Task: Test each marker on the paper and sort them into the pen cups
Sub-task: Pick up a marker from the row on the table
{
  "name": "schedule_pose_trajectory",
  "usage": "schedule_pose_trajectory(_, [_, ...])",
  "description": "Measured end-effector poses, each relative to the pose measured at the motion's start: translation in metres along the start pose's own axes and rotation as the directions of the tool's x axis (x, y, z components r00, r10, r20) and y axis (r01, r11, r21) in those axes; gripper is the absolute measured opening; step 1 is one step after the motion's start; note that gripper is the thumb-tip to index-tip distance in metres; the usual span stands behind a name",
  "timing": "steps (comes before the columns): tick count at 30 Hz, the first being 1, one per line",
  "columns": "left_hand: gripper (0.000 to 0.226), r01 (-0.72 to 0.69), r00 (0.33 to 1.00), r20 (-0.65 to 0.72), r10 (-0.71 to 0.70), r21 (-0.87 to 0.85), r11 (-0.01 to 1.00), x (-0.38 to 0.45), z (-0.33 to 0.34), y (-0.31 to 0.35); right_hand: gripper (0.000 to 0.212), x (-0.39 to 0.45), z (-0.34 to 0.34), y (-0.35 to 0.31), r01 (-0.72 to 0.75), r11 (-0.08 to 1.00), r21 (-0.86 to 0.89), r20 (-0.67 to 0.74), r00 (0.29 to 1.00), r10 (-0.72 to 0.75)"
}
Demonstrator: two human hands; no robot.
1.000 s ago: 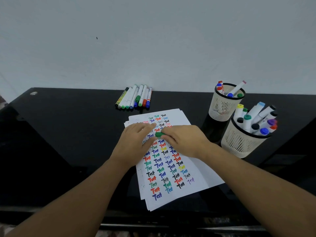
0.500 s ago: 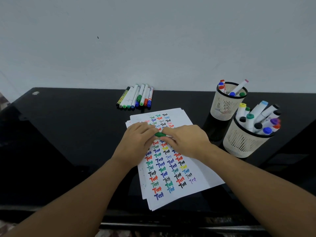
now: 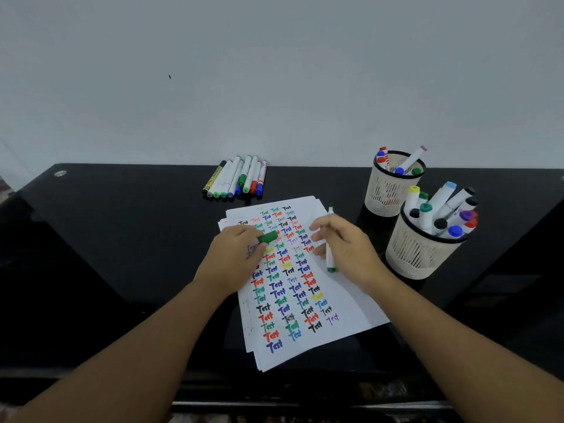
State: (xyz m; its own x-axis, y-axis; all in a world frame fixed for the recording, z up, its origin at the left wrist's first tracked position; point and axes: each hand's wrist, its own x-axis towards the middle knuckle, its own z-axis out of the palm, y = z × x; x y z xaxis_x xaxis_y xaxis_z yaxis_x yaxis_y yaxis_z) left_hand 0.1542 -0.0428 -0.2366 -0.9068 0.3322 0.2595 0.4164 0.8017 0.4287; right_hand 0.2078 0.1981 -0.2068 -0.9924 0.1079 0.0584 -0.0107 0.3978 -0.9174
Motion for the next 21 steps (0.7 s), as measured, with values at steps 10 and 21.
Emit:
schedule_pose_trajectory(10, [0.058, -0.077, 0.889, 0.457, -0.010, 0.170, 0.982, 0.001, -0.016, 0.027, 0.039, -0.014, 0.003, 0.018, 0.021, 0.998, -0.055, 0.044, 0.999, -0.019])
schedule_pose_trajectory(21, [0.081, -0.032, 0.941, 0.335, -0.041, 0.208, 0.978, -0.010, 0.001, 0.025, 0.016, -0.022, 0.000, 0.011, 0.040, 0.999, -0.018, -0.077, 0.996, -0.041])
